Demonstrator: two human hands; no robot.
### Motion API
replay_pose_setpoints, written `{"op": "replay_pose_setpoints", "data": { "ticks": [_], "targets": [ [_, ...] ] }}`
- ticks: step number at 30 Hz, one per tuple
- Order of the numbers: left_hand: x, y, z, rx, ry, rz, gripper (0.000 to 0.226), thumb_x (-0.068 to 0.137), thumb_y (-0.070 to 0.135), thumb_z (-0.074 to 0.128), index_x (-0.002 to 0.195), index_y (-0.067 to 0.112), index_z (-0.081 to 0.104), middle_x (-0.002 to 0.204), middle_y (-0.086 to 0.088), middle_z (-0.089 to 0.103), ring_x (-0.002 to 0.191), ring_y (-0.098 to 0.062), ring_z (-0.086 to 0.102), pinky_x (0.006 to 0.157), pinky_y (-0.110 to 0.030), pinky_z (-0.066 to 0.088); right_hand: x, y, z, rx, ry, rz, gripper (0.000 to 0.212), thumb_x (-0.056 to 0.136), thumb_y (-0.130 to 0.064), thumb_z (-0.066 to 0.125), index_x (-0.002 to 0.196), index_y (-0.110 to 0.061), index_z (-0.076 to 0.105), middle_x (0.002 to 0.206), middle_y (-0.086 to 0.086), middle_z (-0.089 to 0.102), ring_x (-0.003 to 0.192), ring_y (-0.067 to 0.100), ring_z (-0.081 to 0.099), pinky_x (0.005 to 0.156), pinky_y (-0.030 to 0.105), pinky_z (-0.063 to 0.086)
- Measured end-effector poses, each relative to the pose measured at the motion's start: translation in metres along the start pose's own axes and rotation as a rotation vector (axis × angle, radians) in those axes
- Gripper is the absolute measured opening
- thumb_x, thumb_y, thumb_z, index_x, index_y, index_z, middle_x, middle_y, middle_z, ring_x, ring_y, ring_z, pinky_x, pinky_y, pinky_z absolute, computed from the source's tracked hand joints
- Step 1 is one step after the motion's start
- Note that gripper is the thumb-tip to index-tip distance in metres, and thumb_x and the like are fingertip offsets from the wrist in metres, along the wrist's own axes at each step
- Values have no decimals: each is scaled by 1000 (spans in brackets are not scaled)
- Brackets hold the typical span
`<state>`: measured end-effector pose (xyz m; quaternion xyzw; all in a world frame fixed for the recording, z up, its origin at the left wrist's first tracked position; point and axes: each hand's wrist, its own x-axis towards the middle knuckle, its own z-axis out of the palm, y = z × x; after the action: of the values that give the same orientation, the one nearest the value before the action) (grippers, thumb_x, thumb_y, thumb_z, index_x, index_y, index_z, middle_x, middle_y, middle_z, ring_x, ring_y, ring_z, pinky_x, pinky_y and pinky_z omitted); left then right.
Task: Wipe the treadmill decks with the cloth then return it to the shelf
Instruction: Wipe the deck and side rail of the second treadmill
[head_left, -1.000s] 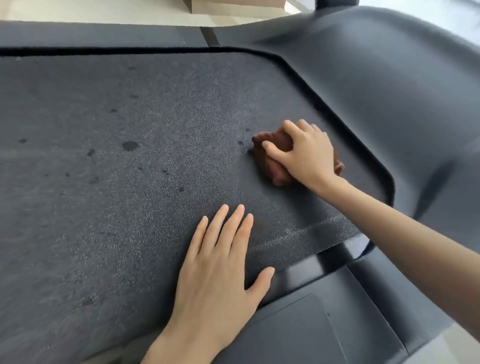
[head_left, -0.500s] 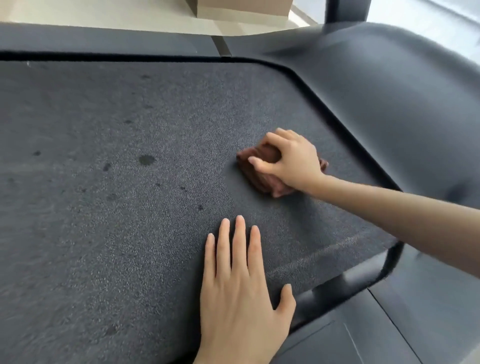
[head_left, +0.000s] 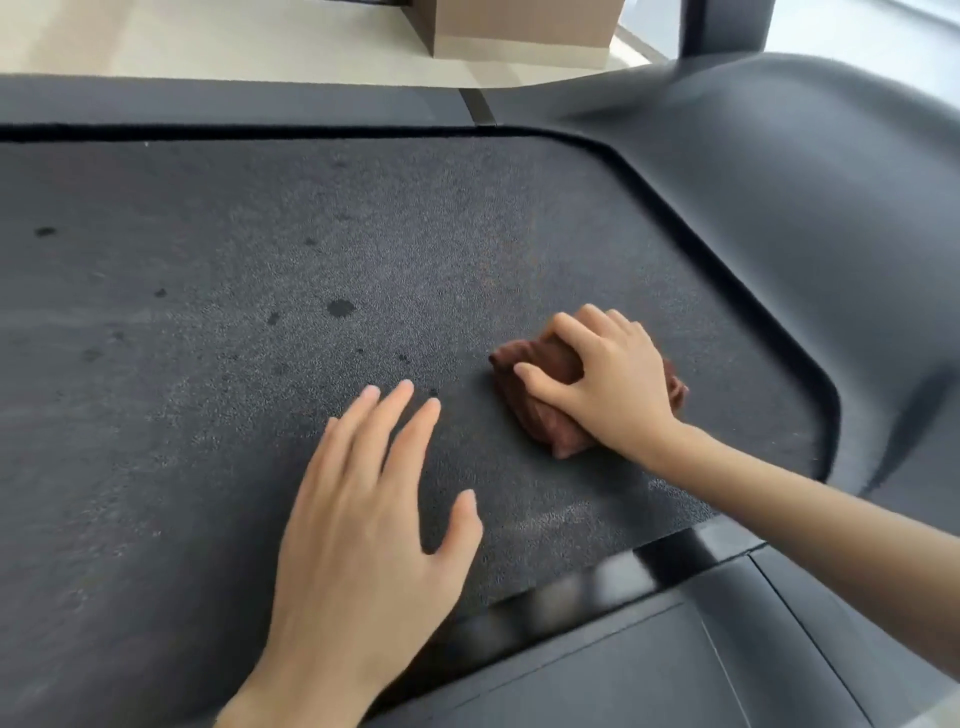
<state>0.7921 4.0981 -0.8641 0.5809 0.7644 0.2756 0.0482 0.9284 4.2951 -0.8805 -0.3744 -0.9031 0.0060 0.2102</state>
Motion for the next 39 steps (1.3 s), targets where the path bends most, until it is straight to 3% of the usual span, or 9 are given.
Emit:
{"op": "replay_pose_setpoints", "data": {
  "ticks": [4, 8, 14, 18, 24, 27, 32, 34, 39],
  "targets": [
    [-17, -62, -29, 183, -9, -52, 67, 79, 51, 37, 132, 11, 49, 140, -4, 46, 135, -22, 32, 111, -39, 22, -53, -11, -17, 46, -38, -195, 41, 80, -62, 51, 85, -23, 61, 79, -2, 53, 74, 23, 50, 67, 35, 40],
    [-31, -86, -37, 252, -55, -161, 70, 80, 53, 33, 133, 9, 49, 140, -6, 47, 135, -24, 33, 112, -43, 23, -9, -8, -5, 100, -92, -341, 44, 80, -61, 51, 84, -19, 64, 77, 1, 55, 73, 25, 55, 67, 34, 44],
    [-28, -77, -33, 285, -114, -172, 76, 81, 59, 20, 140, 15, 39, 147, -1, 37, 140, -19, 26, 115, -38, 18, 108, -31, 49, -36, -18, 50, 46, 83, -61, 51, 99, -19, 60, 102, 8, 61, 101, 32, 55, 83, 39, 41],
    [-32, -80, -38, 281, -116, -201, 77, 81, 61, 14, 142, 18, 35, 149, 0, 33, 141, -16, 22, 116, -37, 16, 113, -48, 56, -100, 9, 193, 48, 86, -59, 46, 108, -19, 57, 112, 14, 60, 105, 37, 52, 88, 42, 36],
    [-36, -86, -41, 290, -114, -236, 76, 82, 60, 15, 141, 17, 38, 149, -5, 34, 140, -23, 23, 115, -42, 18, -1, -98, 13, 46, -62, -194, 43, 81, -60, 49, 88, -19, 60, 84, 7, 56, 82, 31, 54, 74, 40, 39],
    [-36, -85, -39, 297, -111, -233, 75, 83, 59, 16, 139, 16, 42, 148, -7, 35, 140, -26, 25, 114, -43, 18, -47, -109, -4, 127, -104, -412, 40, 82, -59, 51, 87, -22, 65, 81, 1, 55, 73, 27, 51, 67, 37, 41],
    [-38, -95, -44, 319, -143, -192, 73, 84, 58, 16, 139, 18, 43, 149, -3, 34, 141, -22, 23, 114, -41, 19, -8, -93, 6, 139, -165, -595, 44, 84, -60, 49, 87, -20, 67, 80, 2, 57, 72, 25, 53, 67, 35, 45],
    [-37, -107, -51, 328, -147, -181, 72, 84, 58, 17, 138, 17, 44, 148, -4, 36, 140, -23, 25, 114, -43, 23, 36, -85, 19, 67, -134, -513, 50, 84, -60, 44, 89, -15, 65, 82, 7, 58, 79, 29, 56, 71, 38, 46],
    [-40, -125, -59, 347, -162, -149, 66, 86, 54, 22, 138, 20, 43, 146, -6, 38, 138, -27, 29, 113, -46, 26, 134, -76, 62, -38, -93, 103, 45, 87, -58, 45, 102, -18, 58, 108, 14, 60, 104, 37, 53, 86, 44, 40]
  ]
}}
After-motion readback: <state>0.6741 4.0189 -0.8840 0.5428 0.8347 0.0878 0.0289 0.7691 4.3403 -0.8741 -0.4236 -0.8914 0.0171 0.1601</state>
